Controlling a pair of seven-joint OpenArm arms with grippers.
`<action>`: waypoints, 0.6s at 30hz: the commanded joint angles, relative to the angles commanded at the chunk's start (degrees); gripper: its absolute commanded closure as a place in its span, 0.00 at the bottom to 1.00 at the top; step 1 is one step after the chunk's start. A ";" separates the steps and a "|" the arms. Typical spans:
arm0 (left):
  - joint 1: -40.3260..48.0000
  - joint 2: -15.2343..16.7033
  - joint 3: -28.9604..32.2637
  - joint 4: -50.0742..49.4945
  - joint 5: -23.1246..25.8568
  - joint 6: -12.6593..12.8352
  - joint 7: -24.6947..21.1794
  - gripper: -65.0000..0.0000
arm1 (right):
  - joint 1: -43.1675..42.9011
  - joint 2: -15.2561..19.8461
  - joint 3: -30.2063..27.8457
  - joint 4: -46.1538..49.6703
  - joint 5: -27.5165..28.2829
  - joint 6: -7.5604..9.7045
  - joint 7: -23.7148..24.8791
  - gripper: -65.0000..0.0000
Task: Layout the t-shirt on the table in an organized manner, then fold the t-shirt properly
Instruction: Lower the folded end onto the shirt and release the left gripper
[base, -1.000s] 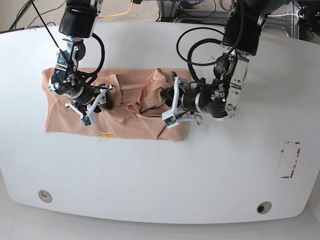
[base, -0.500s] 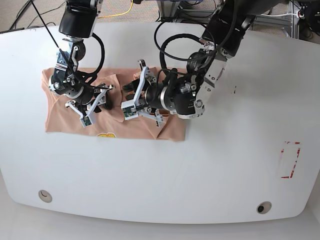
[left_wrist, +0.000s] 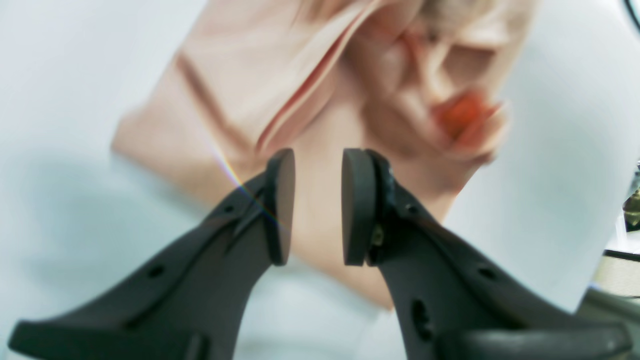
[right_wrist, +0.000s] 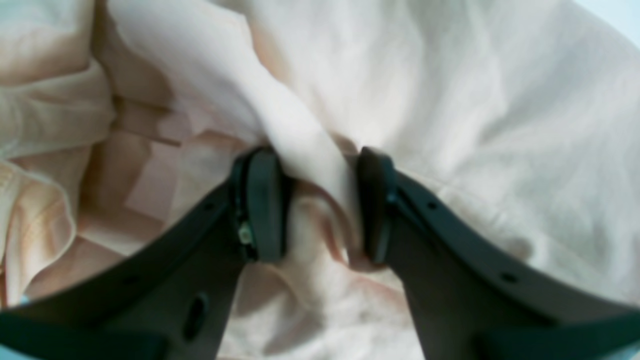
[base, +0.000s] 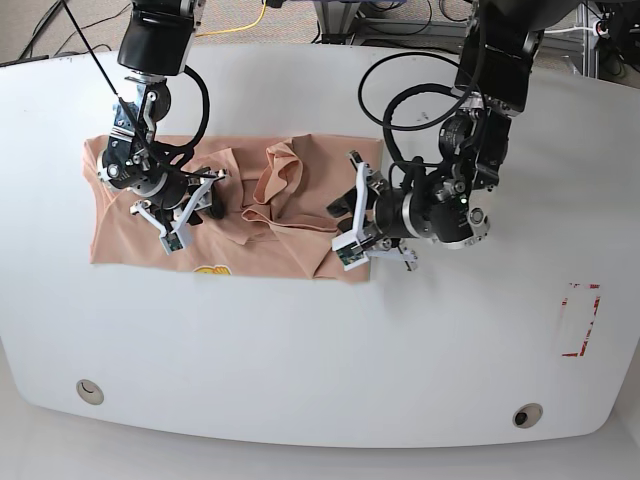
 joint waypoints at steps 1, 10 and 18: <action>0.00 -0.26 -0.09 -0.88 0.00 0.00 -0.09 0.79 | 0.00 0.00 0.00 0.00 0.00 0.00 0.00 0.66; -3.43 1.14 1.32 -10.11 0.09 0.00 -2.81 0.79 | 0.00 -0.09 0.00 0.00 0.00 0.00 0.00 0.66; -10.29 6.42 1.93 -20.48 0.18 0.00 -3.52 0.79 | -0.53 -0.70 -0.09 0.00 0.00 0.00 0.00 0.66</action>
